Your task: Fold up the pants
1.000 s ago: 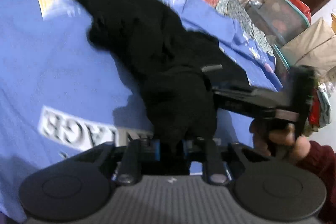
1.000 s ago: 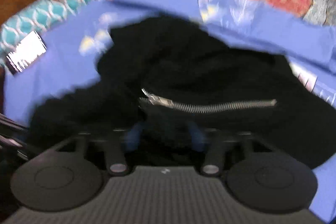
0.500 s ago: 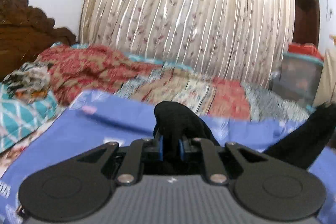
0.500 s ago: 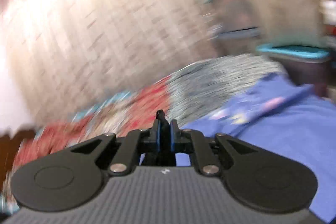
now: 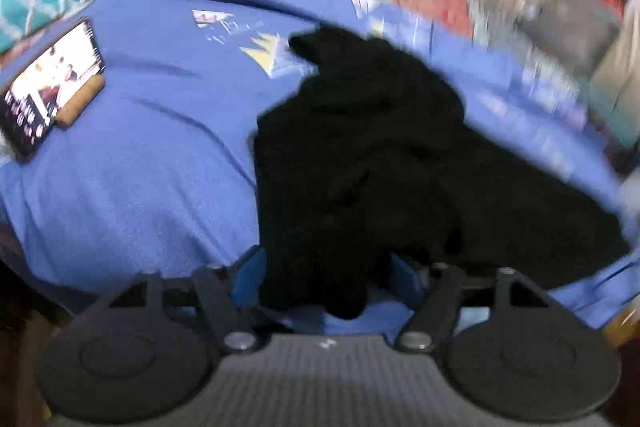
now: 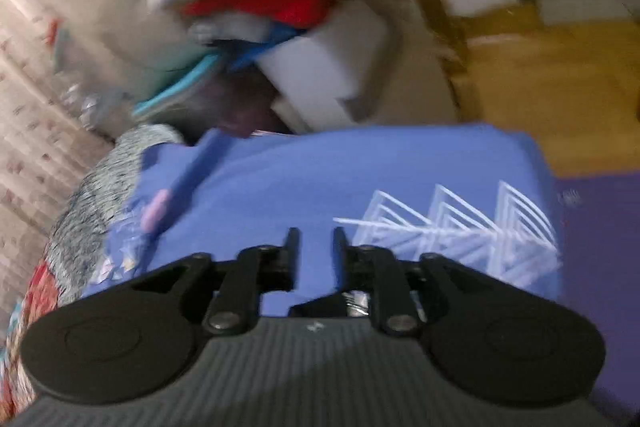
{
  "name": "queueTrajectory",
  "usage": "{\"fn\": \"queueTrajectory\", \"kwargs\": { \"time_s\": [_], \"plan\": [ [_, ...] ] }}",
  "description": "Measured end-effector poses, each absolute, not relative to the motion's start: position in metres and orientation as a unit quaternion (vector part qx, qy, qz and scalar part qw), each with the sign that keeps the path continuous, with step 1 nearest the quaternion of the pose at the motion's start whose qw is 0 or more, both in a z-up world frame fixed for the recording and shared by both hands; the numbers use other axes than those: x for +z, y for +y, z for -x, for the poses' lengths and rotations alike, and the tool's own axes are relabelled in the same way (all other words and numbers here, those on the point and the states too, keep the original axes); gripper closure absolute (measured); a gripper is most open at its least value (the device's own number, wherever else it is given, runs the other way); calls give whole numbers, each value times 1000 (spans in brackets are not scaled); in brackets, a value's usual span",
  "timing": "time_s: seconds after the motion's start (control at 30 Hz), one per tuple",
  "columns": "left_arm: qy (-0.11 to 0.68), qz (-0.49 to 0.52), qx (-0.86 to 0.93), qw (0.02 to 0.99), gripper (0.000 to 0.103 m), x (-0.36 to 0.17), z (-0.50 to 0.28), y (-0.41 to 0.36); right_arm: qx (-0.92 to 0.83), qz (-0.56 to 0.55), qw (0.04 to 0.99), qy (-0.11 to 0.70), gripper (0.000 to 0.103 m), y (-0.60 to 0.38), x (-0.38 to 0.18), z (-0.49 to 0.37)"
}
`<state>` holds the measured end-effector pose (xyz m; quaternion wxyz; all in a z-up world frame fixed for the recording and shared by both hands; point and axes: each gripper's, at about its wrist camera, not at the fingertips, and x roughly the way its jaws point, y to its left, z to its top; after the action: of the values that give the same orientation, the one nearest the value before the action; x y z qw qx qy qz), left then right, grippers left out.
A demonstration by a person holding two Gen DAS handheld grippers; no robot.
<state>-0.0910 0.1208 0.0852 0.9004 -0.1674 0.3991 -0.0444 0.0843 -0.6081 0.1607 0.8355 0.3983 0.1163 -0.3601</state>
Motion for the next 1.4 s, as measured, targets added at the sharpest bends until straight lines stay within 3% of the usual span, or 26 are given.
{"fn": "queueTrajectory", "kwargs": {
  "time_s": [0.07, 0.27, 0.47, 0.73, 0.93, 1.0, 1.1, 1.2, 1.27, 1.33, 1.37, 1.4],
  "plan": [
    [369, 200, -25, 907, 22, 95, 97, 139, -354, -389, 844, 110, 66, -596, 161, -75],
    [333, 213, 38, 918, 25, 119, 56, 177, -251, -256, 927, 108, 66, -495, 194, -98],
    [343, 131, 20, 930, 25, 103, -12, 149, -21, -121, 971, 207, 66, -340, 205, -184],
    [342, 107, -21, 933, 24, 74, -55, 124, 240, 79, 915, 313, 54, -113, 172, -307],
    [352, 136, -33, 925, 25, 60, -68, 129, 299, 152, 864, 376, 51, -6, 128, -394],
    [357, 141, -43, 922, 28, 57, -69, 128, 307, 171, 848, 397, 37, 19, 114, -411],
    [363, 132, -61, 920, 37, 53, -70, 124, 281, 222, 843, 401, 28, 47, 98, -423],
    [367, 113, -64, 921, 37, 50, -73, 119, 234, 238, 851, 405, 15, 50, 88, -449],
    [370, 109, -64, 920, 41, 47, -75, 117, 211, 219, 849, 433, 14, 42, 67, -474],
    [375, 107, -66, 919, 63, 45, -76, 117, 206, 158, 831, 491, 30, 27, 49, -494],
    [375, 102, -61, 920, 80, 45, -76, 117, 216, 133, 830, 498, 44, 21, 46, -494],
    [373, 99, -55, 921, 83, 45, -76, 118, 220, 136, 839, 479, 81, 20, 49, -487]
  ]
}}
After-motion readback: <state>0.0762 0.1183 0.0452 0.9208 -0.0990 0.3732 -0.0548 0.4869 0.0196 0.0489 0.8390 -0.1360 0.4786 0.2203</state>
